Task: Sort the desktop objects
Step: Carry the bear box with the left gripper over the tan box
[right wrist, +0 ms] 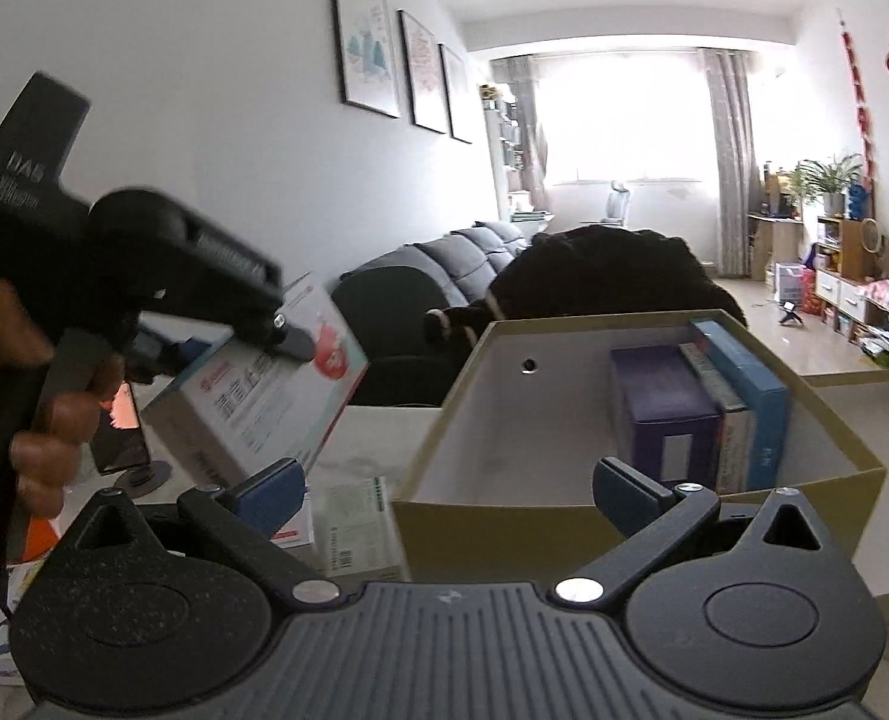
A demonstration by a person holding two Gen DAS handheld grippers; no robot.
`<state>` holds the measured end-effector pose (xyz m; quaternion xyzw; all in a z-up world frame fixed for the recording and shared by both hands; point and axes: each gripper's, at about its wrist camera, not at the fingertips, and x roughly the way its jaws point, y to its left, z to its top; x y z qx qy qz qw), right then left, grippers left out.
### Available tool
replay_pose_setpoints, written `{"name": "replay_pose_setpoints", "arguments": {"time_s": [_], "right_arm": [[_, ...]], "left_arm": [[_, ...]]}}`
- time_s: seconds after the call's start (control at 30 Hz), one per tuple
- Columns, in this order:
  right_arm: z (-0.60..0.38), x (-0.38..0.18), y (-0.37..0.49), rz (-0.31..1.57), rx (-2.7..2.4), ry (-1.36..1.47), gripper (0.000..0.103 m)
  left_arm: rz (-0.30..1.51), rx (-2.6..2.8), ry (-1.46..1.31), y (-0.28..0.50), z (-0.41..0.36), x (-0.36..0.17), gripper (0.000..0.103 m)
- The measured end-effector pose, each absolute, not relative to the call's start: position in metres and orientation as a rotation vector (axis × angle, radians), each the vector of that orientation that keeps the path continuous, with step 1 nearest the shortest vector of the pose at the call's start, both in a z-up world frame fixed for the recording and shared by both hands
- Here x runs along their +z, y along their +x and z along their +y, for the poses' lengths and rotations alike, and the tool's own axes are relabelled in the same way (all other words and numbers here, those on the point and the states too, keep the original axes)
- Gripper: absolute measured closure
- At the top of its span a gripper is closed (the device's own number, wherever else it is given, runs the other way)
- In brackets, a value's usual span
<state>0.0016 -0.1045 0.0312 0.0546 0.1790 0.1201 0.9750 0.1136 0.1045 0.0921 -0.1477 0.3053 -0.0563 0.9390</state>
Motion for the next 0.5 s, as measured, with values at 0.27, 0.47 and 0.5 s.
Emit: {"name": "replay_pose_setpoints", "arguments": {"time_s": [0.27,0.47,0.5], "right_arm": [[-0.119,0.027,0.009,0.363,0.204,0.129,0.000],[-0.130,0.027,0.010,0.358,0.179,0.145,0.001],[-0.131,0.027,0.010,0.359,0.158,0.142,0.000]], "left_arm": [[0.642,-0.196,-0.274,0.148,0.067,0.095,0.068],[0.682,-0.238,-0.252,0.175,0.039,0.089,0.067],[0.692,-0.242,-0.251,0.180,0.035,0.087,0.067]]}}
